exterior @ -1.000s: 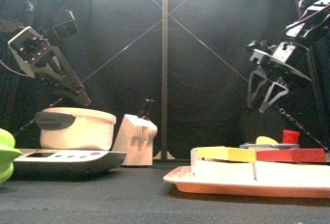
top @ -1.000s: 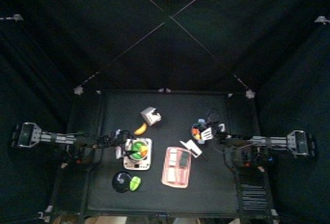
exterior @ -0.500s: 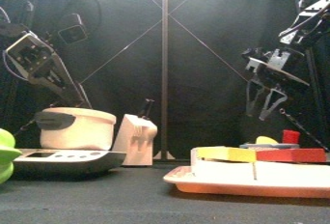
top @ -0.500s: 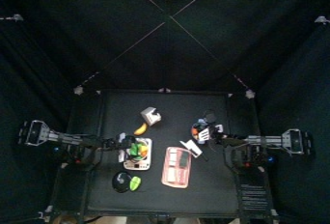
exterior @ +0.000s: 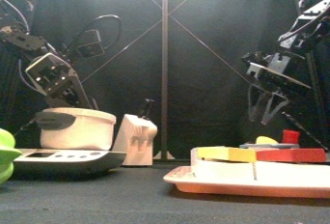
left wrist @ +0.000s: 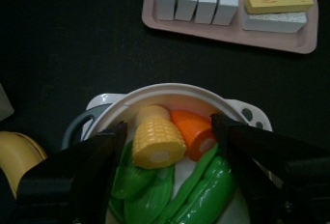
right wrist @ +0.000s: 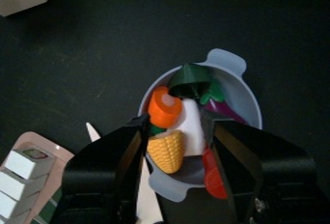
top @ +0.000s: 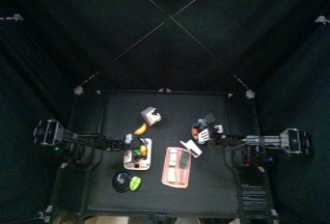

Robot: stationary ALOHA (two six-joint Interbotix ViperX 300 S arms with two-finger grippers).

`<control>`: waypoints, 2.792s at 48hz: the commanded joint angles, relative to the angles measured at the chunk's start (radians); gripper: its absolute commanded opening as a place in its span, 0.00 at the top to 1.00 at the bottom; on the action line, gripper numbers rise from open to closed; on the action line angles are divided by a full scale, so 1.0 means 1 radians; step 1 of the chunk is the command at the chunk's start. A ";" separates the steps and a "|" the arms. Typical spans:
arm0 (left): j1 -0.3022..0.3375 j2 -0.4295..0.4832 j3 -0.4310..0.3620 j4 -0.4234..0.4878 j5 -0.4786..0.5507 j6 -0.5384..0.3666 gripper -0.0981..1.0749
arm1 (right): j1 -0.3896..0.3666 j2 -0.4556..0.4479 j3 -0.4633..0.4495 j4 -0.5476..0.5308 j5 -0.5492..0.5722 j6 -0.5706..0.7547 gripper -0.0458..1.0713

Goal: Grab corn bottom

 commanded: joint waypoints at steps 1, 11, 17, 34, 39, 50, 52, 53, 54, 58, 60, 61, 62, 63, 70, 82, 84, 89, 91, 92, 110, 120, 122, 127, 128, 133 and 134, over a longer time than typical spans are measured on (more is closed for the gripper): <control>0.009 -0.003 -0.015 0.002 0.002 0.000 0.12 | 0.003 -0.005 -0.005 -0.002 -0.002 0.000 0.22; 0.008 -0.017 -0.020 0.000 0.043 0.000 0.21 | 0.006 -0.003 -0.003 0.000 -0.003 0.000 0.22; 0.005 -0.018 -0.020 0.000 0.069 -0.002 0.21 | 0.008 -0.002 0.002 0.000 -0.003 0.000 0.22; 0.000 -0.066 -0.028 0.000 0.072 0.000 0.36 | 0.018 0.003 0.003 -0.005 -0.003 -0.006 0.22; -0.002 -0.097 -0.029 0.000 0.072 -0.002 0.37 | 0.018 0.002 0.005 -0.008 -0.003 -0.008 0.22; 0.000 -0.138 -0.020 -0.014 0.109 -0.005 0.35 | 0.031 0.002 0.008 -0.008 -0.003 -0.008 0.22; 0.000 -0.138 -0.020 -0.020 0.132 -0.005 0.32 | 0.034 0.003 0.009 -0.008 -0.003 -0.008 0.22; 0.002 -0.137 -0.018 -0.020 0.141 -0.003 0.30 | 0.035 0.003 0.009 -0.008 -0.003 -0.008 0.22; 0.003 -0.137 -0.018 -0.020 0.147 -0.003 0.29 | 0.035 0.003 0.011 -0.008 -0.003 -0.006 0.22; 0.003 -0.135 -0.018 -0.018 0.172 -0.003 0.20 | 0.035 0.003 0.012 -0.008 -0.003 -0.006 0.22; 0.005 -0.135 -0.018 -0.017 0.176 -0.003 0.17 | 0.034 0.003 0.014 -0.008 -0.003 -0.006 0.22; 0.005 -0.135 -0.018 -0.015 0.178 -0.002 0.16 | 0.035 0.005 0.014 -0.008 -0.003 -0.006 0.22; 0.006 -0.135 -0.018 -0.012 0.179 -0.002 0.14 | 0.035 0.005 0.014 -0.008 -0.003 -0.006 0.22; 0.008 -0.135 -0.018 -0.006 0.179 -0.002 0.13 | 0.034 0.005 0.015 -0.008 -0.003 -0.006 0.22; 0.009 -0.124 -0.017 0.032 0.181 -0.002 0.11 | 0.034 0.015 0.015 -0.008 -0.003 -0.003 0.22; 0.009 -0.083 -0.015 0.041 0.181 0.000 0.11 | 0.031 0.057 0.015 -0.008 -0.011 -0.003 0.22; 0.009 -0.080 -0.015 0.041 0.183 0.000 0.12 | 0.031 0.061 0.014 -0.008 -0.015 -0.002 0.22; 0.009 -0.078 -0.017 0.041 0.192 0.000 0.15 | 0.031 0.066 0.015 -0.008 -0.023 -0.002 0.22; 0.009 -0.077 -0.015 0.043 0.199 0.000 0.17 | 0.031 0.066 0.014 -0.008 -0.025 -0.002 0.22; 0.008 -0.078 -0.017 0.043 0.202 0.000 0.19 | 0.031 0.066 0.014 -0.008 -0.028 -0.002 0.22; 0.002 -0.106 -0.040 0.041 0.219 -0.003 0.35 | 0.034 0.067 0.014 -0.003 -0.032 -0.005 0.22; 0.002 -0.166 -0.060 0.021 0.227 -0.003 0.35 | 0.037 0.063 0.003 -0.002 -0.032 -0.008 0.22; 0.002 -0.178 -0.058 0.017 0.225 -0.003 0.35 | 0.035 0.063 0.002 -0.006 -0.032 -0.008 0.22; 0.002 -0.196 -0.048 0.021 0.218 0.000 0.35 | 0.029 0.061 -0.002 -0.009 -0.032 -0.008 0.22; 0.002 -0.198 -0.044 0.025 0.216 0.000 0.35 | 0.031 0.063 -0.002 -0.009 -0.032 -0.009 0.22; -0.005 -0.207 -0.026 0.048 0.209 0.002 0.35 | 0.037 0.063 -0.002 -0.003 -0.032 -0.009 0.22; -0.006 -0.209 -0.023 0.054 0.209 0.003 0.35 | 0.038 0.063 -0.003 -0.003 -0.032 -0.008 0.22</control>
